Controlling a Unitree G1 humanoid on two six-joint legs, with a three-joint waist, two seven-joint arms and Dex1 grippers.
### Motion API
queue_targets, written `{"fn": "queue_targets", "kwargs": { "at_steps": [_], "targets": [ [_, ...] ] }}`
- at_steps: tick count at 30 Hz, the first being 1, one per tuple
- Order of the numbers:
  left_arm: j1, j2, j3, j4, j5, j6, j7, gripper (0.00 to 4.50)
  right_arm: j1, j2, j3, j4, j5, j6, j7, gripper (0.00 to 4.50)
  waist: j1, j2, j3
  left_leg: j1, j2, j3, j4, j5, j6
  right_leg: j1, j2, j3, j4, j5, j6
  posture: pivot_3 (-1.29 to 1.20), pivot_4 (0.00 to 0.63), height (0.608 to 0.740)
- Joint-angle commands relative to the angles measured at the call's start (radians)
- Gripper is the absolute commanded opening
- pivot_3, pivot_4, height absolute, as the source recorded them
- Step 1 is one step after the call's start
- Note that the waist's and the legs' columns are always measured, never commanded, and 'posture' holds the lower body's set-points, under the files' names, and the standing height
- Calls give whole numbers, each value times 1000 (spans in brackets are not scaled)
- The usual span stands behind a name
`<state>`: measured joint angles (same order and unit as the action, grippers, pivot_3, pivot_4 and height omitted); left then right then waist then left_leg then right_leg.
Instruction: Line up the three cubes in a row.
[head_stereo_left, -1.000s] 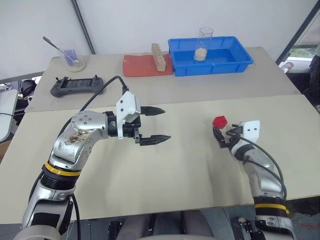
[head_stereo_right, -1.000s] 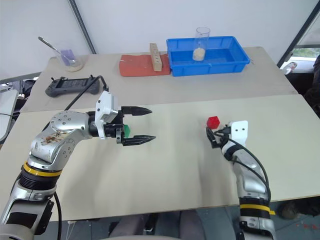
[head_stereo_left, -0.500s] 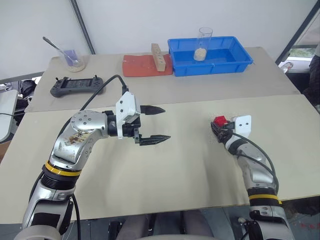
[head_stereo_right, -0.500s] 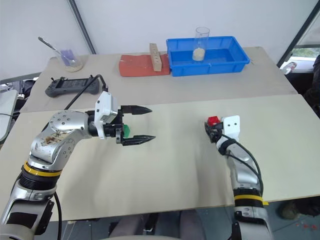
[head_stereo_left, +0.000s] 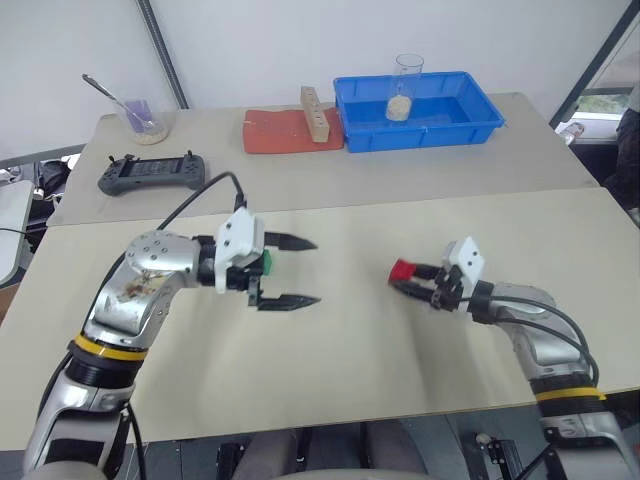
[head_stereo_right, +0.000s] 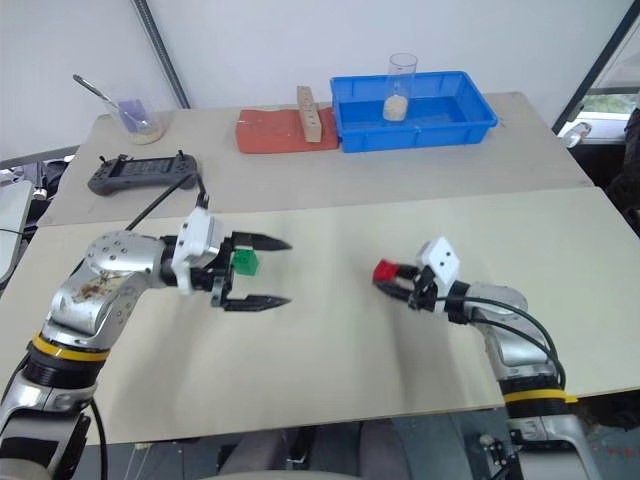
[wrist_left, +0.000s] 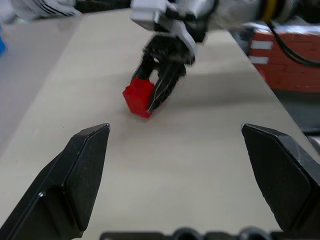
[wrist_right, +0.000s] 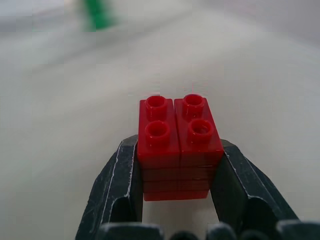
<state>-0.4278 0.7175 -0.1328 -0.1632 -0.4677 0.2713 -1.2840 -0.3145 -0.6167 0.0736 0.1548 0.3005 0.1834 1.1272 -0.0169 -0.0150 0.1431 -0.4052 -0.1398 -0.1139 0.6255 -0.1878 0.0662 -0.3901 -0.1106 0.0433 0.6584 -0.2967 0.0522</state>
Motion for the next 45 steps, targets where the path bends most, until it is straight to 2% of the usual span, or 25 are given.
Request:
{"fn": "queue_targets", "kwargs": {
  "at_steps": [1, 6, 16, 18, 24, 29, 32, 35, 41, 45],
  "targets": [
    [45, 34, 24, -21, 12, -67, -54, 4500, -59, -29, 52, 76, -5, -112, 194, 1446, 2, 0, 0, 0, 0, 0, 0, 0, 0, 0, 0, 0, -1, 0, 0, 0, 150, 740],
    [102, 53, 43, -94, -7, -65, -48, 4500, -196, -29, 105, 308, -76, -299, 346, 1446, 4, 0, 1, 0, 0, 0, 0, 0, 0, 1, -1, 0, -1, 0, 0, 0, 150, 740],
    [118, 50, 41, -148, 4, -38, 4, 4500, -453, -12, 151, 719, -195, -521, 481, 1446, 5, 0, 1, 0, 0, 0, 1, 0, 0, 1, 0, -1, -1, 0, -1, 0, 150, 740],
    [115, 51, 37, -159, 0, -24, 9, 4500, -483, -6, 156, 771, -209, -534, 486, 2552, 5, 0, 1, 1, 0, 0, 1, 0, 0, 1, 0, -1, -1, 0, -1, 0, 150, 740],
    [119, 51, 35, -183, -4, 4, 14, 4500, -526, -14, 151, 866, -252, -589, 484, 4468, 3, 0, 1, 1, 0, 0, 1, 0, 0, 1, 0, 0, 0, 1, -1, 0, 150, 740],
    [119, 44, 31, -179, 1, 10, 21, 4500, -545, -32, 139, 897, -266, -604, 485, 4468, 3, 0, 1, 1, 0, 0, 1, 0, 0, 0, 0, 0, 1, 1, -1, 0, 150, 740],
    [140, 38, 55, -164, 12, 19, 66, 4500, -536, -57, 109, 860, -238, -570, 487, 4468, 6, 0, 2, 1, 0, 0, 1, 0, 0, 1, 0, -1, 1, 1, -1, 0, 150, 740],
    [212, 13, 117, -184, 8, 45, 179, 4500, -491, -102, 40, 750, -171, -487, 450, 4468, 6, 1, 2, 0, 0, 0, 1, 0, 0, 0, -1, 0, 1, 1, -1, 0, 150, 740],
    [435, -113, 212, -280, 72, 9, 450, 4500, -231, -264, -109, 273, -24, -205, 387, 4468, 13, 2, 2, -1, 0, 0, 1, -2, 0, -3, -2, 0, 4, 1, -1, 0, 150, 740],
    [500, -235, 245, -264, 149, -26, 642, 4500, -157, -291, -162, -48, 80, 58, 271, 4468, 14, 3, 3, -2, 1, 3, 2, -5, -4, -3, -4, 1, 2, 1, -1, 0, 150, 740]
  ]
}}
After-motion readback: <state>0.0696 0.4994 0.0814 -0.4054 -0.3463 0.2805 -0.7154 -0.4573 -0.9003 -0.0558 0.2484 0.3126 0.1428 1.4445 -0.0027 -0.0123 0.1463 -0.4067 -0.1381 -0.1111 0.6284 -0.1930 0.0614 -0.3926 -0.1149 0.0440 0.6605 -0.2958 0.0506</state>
